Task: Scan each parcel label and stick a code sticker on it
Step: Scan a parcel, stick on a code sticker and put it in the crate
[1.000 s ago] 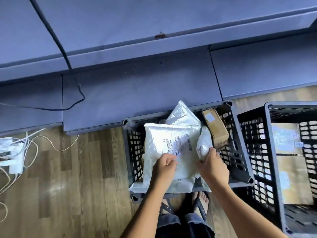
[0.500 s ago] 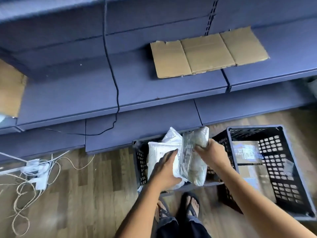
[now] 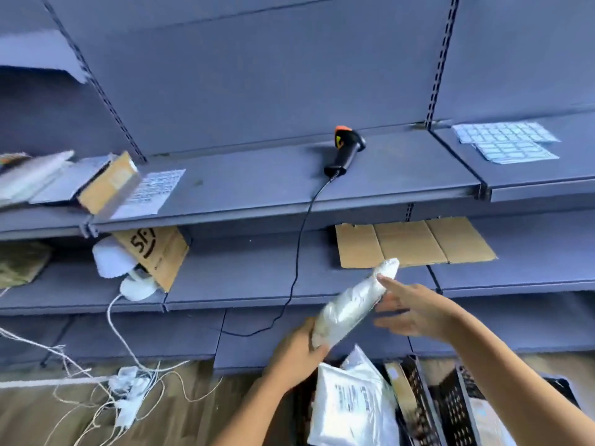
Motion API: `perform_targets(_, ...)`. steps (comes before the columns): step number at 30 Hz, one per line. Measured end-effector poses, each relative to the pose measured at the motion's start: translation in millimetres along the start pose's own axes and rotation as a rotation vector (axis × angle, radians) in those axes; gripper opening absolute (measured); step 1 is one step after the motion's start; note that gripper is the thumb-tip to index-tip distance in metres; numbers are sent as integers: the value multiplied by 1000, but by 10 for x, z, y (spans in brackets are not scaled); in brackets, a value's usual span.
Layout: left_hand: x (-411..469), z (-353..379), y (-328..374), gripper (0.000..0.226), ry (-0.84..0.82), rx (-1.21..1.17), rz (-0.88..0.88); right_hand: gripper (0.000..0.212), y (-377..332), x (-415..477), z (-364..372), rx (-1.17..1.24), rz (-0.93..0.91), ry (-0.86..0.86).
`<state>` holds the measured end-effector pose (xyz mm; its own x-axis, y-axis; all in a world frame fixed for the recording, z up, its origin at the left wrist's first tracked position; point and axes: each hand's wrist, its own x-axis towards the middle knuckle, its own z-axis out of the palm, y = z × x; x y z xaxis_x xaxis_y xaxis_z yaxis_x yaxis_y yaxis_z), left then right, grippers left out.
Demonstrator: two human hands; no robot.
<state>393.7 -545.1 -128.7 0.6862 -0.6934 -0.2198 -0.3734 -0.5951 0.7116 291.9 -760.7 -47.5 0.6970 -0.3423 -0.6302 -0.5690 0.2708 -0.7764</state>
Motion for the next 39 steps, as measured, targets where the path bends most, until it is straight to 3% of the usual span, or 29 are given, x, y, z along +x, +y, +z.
perform_targets(2,-41,-339,84,27,0,-200,-61,46,-137,-69,-12,21,-80,4)
perform_targets(4,-92,-699,155,25,-34,-383,-106,37,-271,-117,14,-1,-204,60)
perform_targets(8,-145,-1175,145,41,45,-681,-189,23,-434,-105,96,-58,-381,134)
perform_targets(12,-76,-1374,303,34,105,-988,-107,31,-544,-154,203,-197,-462,-3)
perform_targets(16,97,-1487,457,33,140,-1126,-31,13,-589,-119,402,-203,-521,-107)
perform_targets(19,293,-1622,505,28,136,-1173,28,18,-703,19,500,-165,-558,-75)
perform_targets(26,988,-2230,348,54,194,-1046,79,22,-1242,539,899,-46,-630,-32)
perform_targets(31,1605,-2864,200,23,225,-1064,89,19,-1809,901,1277,0,-675,-13)
perform_targets(36,2127,-3347,31,46,167,-1050,147,20,-2254,1323,1473,-44,-693,61)
perform_targets(38,2289,-3444,-52,44,161,-1054,162,18,-2361,1458,1485,37,-719,238)
perform_targets(39,2365,-3480,-96,41,159,-1058,164,17,-2400,1535,1437,42,-731,416)
